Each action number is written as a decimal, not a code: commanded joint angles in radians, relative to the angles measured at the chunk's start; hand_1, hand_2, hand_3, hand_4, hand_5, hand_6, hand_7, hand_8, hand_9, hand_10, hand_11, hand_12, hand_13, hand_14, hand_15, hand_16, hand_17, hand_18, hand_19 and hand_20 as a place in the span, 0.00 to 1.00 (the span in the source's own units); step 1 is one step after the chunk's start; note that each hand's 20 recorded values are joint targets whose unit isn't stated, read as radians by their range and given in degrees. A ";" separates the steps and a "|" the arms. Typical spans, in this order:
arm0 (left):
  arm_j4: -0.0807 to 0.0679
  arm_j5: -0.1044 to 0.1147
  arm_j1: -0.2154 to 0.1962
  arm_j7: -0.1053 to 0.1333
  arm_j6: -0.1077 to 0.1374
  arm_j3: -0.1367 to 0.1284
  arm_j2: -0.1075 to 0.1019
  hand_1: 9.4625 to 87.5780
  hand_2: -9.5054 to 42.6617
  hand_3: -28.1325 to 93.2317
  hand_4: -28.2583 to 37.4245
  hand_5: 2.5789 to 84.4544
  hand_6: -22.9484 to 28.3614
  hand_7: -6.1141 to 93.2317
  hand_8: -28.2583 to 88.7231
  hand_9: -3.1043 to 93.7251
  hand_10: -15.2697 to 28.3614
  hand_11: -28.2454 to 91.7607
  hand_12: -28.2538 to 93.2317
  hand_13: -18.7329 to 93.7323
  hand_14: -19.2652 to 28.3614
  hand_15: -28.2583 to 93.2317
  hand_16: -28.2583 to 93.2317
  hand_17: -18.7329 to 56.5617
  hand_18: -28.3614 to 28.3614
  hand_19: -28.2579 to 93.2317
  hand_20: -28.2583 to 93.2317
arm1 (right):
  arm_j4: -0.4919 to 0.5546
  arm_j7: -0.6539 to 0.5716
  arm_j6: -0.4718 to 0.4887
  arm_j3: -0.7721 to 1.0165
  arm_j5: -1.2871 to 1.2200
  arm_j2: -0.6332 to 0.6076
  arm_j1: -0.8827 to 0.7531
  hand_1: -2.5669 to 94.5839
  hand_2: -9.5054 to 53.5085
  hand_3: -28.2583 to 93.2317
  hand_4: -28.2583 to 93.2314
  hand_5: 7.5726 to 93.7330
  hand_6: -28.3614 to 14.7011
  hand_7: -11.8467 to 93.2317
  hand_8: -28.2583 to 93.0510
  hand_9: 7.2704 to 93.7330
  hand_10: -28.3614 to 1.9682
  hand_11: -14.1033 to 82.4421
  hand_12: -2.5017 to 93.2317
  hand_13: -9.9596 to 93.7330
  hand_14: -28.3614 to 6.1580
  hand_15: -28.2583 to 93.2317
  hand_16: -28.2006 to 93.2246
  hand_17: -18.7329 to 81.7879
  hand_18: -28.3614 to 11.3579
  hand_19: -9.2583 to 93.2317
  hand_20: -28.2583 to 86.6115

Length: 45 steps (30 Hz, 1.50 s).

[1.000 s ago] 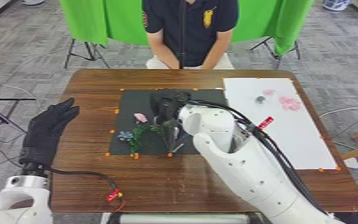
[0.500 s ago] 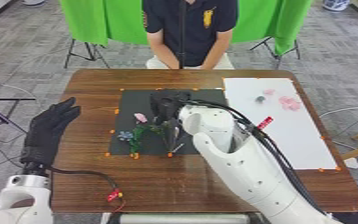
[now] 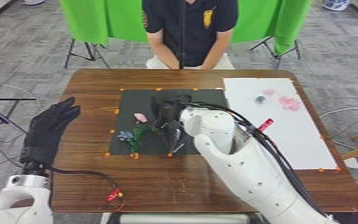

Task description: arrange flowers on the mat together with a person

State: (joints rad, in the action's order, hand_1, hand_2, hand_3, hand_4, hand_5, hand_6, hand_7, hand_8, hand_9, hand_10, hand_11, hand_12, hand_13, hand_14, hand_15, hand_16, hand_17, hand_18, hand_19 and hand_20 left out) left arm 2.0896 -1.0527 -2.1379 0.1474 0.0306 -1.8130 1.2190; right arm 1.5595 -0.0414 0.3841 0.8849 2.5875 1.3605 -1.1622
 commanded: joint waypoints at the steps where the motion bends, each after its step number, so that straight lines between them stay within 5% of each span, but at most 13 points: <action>1: -0.003 0.000 -0.013 -0.001 -0.012 -0.003 0.003 0.21 0.34 0.70 0.12 0.52 0.62 0.10 0.21 0.48 0.72 0.34 0.34 0.44 0.78 0.29 0.26 0.29 0.70 0.29 0.33 | 0.018 -0.012 -0.001 0.015 -0.027 -0.013 0.008 0.87 0.00 0.00 0.59 0.78 0.70 0.26 0.23 1.00 0.60 0.50 0.23 1.00 0.83 0.81 0.38 0.96 0.49 1.00 0.70; 9: -0.005 -0.004 -0.007 -0.007 -0.017 -0.001 0.003 0.21 0.33 0.70 0.11 0.54 0.62 0.11 0.21 0.50 0.73 0.34 0.34 0.45 0.78 0.30 0.26 0.29 0.70 0.29 0.33 | 0.112 -0.040 -0.065 0.089 -0.165 -0.035 0.006 0.84 0.00 0.00 0.60 0.78 0.71 0.26 0.22 1.00 0.60 0.51 0.24 1.00 0.83 0.81 0.39 0.96 0.49 1.00 0.70; 10: -0.005 -0.004 -0.007 -0.008 -0.018 -0.001 0.004 0.21 0.33 0.70 0.11 0.54 0.62 0.11 0.21 0.50 0.73 0.34 0.34 0.45 0.78 0.30 0.26 0.29 0.70 0.29 0.33 | 0.144 -0.128 -0.166 -0.008 -0.322 -0.143 0.070 0.84 0.00 0.00 0.61 0.78 0.71 0.26 0.22 1.00 0.60 0.51 0.24 1.00 0.83 0.81 0.39 0.96 0.49 1.00 0.70; 17: 0.002 -0.005 -0.016 -0.007 -0.018 -0.009 0.001 0.19 0.30 0.73 0.08 0.55 0.59 0.12 0.21 0.51 0.71 0.34 0.34 0.45 0.76 0.30 0.26 0.29 0.69 0.28 0.33 | 0.418 -0.097 -0.322 0.341 -0.613 -0.173 -0.211 0.82 0.00 0.01 0.60 0.80 0.69 0.25 0.24 1.00 0.60 0.52 0.24 1.00 0.83 0.81 0.38 0.96 0.49 1.00 0.70; 20: 0.008 -0.005 -0.024 -0.007 -0.020 -0.008 0.004 0.19 0.29 0.74 0.07 0.55 0.59 0.12 0.20 0.50 0.70 0.34 0.34 0.44 0.75 0.30 0.26 0.29 0.69 0.28 0.33 | 0.481 -0.007 -0.472 0.436 -0.842 -0.217 -0.366 0.51 0.00 0.65 0.16 0.82 0.68 0.26 0.25 1.00 0.55 0.50 0.25 1.00 0.79 0.78 0.39 0.94 0.48 1.00 0.67; 23: 0.009 -0.010 -0.027 -0.010 -0.025 -0.008 0.006 0.18 0.28 0.75 0.06 0.55 0.58 0.12 0.20 0.49 0.70 0.34 0.34 0.44 0.75 0.29 0.26 0.29 0.69 0.28 0.34 | 0.496 0.145 -0.546 0.524 -0.981 -0.223 -0.523 0.37 0.07 0.77 0.12 0.81 0.68 0.27 0.16 0.97 0.48 0.43 0.26 0.99 0.68 0.63 0.45 0.85 0.42 0.99 0.51; 26: 0.014 -0.012 -0.031 -0.011 -0.029 -0.008 0.008 0.18 0.28 0.75 0.06 0.54 0.58 0.12 0.20 0.49 0.70 0.34 0.34 0.44 0.75 0.29 0.26 0.29 0.69 0.28 0.34 | 0.493 0.250 -0.518 0.624 -1.094 -0.181 -0.663 0.31 0.14 0.79 0.12 0.78 0.66 0.27 0.15 0.88 0.43 0.36 0.24 0.90 0.54 0.53 0.46 0.72 0.34 0.89 0.49; 28: 0.016 -0.017 -0.033 -0.007 -0.035 -0.006 0.008 0.18 0.28 0.75 0.06 0.54 0.58 0.12 0.20 0.49 0.70 0.34 0.34 0.44 0.75 0.29 0.26 0.29 0.69 0.28 0.34 | 0.489 0.289 -0.436 0.700 -1.205 -0.130 -0.744 0.29 0.15 0.81 0.12 0.74 0.64 0.26 0.15 0.80 0.40 0.31 0.22 0.76 0.40 0.47 0.44 0.57 0.28 0.69 0.56; 30: 0.019 -0.019 -0.039 0.003 -0.032 -0.005 0.012 0.18 0.28 0.75 0.06 0.54 0.58 0.12 0.20 0.49 0.70 0.34 0.34 0.44 0.75 0.29 0.26 0.29 0.69 0.28 0.34 | 0.479 0.321 -0.446 0.720 -1.312 -0.118 -0.793 0.25 0.16 0.84 0.11 0.66 0.64 0.25 0.15 0.68 0.39 0.25 0.19 0.62 0.38 0.37 0.43 0.47 0.31 0.44 0.56; 33: 0.020 -0.018 -0.042 -0.002 -0.036 -0.004 0.013 0.18 0.28 0.76 0.06 0.54 0.58 0.12 0.20 0.49 0.69 0.34 0.34 0.43 0.75 0.29 0.26 0.29 0.69 0.28 0.34 | 0.474 0.330 -0.391 0.770 -1.343 -0.068 -0.857 0.21 0.16 0.87 0.10 0.57 0.64 0.23 0.16 0.59 0.39 0.22 0.17 0.55 0.38 0.34 0.41 0.43 0.34 0.26 0.55; 38: 0.022 -0.022 -0.050 0.001 -0.037 0.004 0.026 0.18 0.28 0.75 0.06 0.54 0.58 0.12 0.20 0.49 0.69 0.34 0.34 0.43 0.74 0.29 0.26 0.29 0.69 0.27 0.34 | 0.489 0.316 -0.326 0.826 -1.342 0.019 -0.938 0.16 0.16 0.89 0.10 0.43 0.64 0.21 0.16 0.47 0.41 0.20 0.15 0.44 0.40 0.31 0.37 0.39 0.37 0.16 0.51; 45: 0.020 -0.028 -0.050 -0.002 -0.043 0.011 0.026 0.18 0.28 0.75 0.06 0.54 0.58 0.12 0.20 0.49 0.69 0.34 0.34 0.43 0.74 0.29 0.25 0.29 0.69 0.27 0.34 | 0.504 0.317 -0.281 0.847 -1.342 0.087 -0.991 0.13 0.17 0.89 0.09 0.40 0.64 0.20 0.16 0.44 0.41 0.20 0.15 0.41 0.42 0.30 0.36 0.38 0.39 0.13 0.49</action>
State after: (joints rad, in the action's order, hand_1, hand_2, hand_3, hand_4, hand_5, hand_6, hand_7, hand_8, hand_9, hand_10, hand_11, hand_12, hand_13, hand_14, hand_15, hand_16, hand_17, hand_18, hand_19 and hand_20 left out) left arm 2.1103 -1.0711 -2.1721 0.1492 -0.0003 -1.8139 1.2324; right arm 2.0506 0.2750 0.0690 1.7313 1.2356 1.3895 -2.0905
